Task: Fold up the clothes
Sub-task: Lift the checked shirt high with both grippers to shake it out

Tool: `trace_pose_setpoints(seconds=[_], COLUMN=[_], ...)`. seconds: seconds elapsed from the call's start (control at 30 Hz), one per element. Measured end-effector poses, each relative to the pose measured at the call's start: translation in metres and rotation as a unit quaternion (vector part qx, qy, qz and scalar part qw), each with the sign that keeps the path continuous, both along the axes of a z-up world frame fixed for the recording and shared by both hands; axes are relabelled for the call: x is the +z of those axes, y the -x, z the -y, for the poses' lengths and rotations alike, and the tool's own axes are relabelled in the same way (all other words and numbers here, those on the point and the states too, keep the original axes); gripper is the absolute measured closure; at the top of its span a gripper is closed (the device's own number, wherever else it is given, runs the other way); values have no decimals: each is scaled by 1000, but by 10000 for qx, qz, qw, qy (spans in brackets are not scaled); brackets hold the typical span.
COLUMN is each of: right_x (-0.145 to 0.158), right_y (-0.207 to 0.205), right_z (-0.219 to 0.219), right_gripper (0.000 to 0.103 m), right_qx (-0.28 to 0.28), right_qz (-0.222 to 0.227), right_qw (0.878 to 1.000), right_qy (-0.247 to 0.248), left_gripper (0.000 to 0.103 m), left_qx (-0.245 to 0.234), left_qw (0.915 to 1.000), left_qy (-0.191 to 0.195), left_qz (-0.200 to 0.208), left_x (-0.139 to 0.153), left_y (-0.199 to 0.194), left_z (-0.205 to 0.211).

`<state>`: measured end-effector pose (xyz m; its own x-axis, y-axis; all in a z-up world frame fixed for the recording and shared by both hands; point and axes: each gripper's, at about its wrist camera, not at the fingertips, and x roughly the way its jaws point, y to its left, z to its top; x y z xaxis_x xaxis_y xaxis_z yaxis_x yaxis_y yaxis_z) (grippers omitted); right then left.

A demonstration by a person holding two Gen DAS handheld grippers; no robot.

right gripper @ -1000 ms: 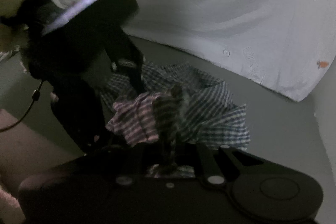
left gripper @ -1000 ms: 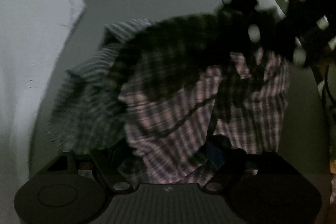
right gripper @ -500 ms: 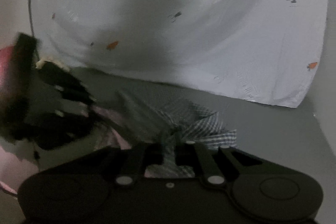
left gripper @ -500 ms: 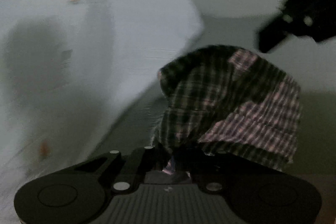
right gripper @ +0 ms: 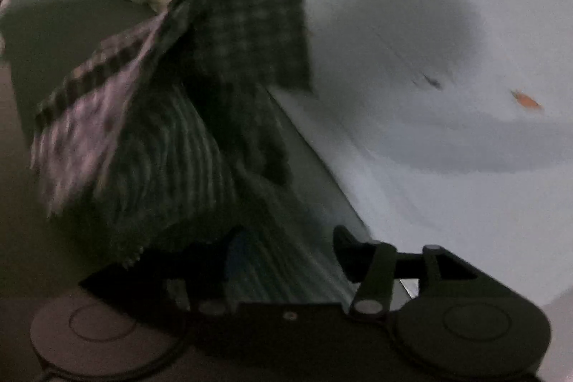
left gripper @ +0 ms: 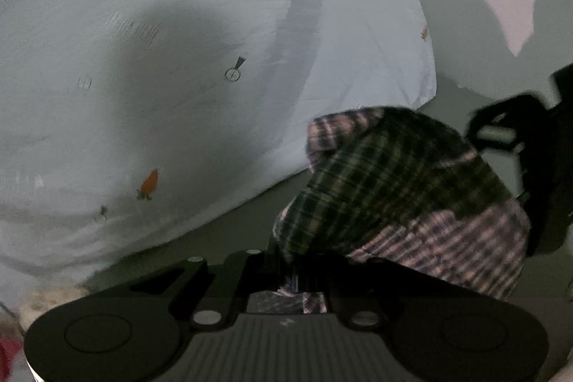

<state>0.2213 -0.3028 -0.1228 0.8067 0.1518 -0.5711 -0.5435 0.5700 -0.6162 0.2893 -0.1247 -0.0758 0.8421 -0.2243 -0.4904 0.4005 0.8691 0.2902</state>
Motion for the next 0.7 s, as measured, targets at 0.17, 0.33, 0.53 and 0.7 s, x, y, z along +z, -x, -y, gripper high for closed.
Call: trace_pose_setpoints(seconds=[0.17, 0.33, 0.53, 0.7], right_x=[9, 96, 219, 290], right_y=[-19, -21, -6, 36], right_z=[-11, 35, 100, 113], right_gripper=[101, 101, 101, 101], right_qx=[202, -265, -793, -742], right_qz=[160, 996, 2464, 3938], right_qw=[9997, 9865, 9299, 8665], right_qy=[-4, -1271, -2615, -2976], left_gripper=[97, 98, 99, 99], left_qx=[489, 986, 1158, 1091], left_qw=[9979, 9820, 9427, 9042], left_qy=[411, 1340, 1852, 2011], left_qz=[142, 889, 2523, 3606], left_x=[17, 84, 192, 262], left_y=[-3, -2, 30, 71], left_z=[-16, -27, -27, -42])
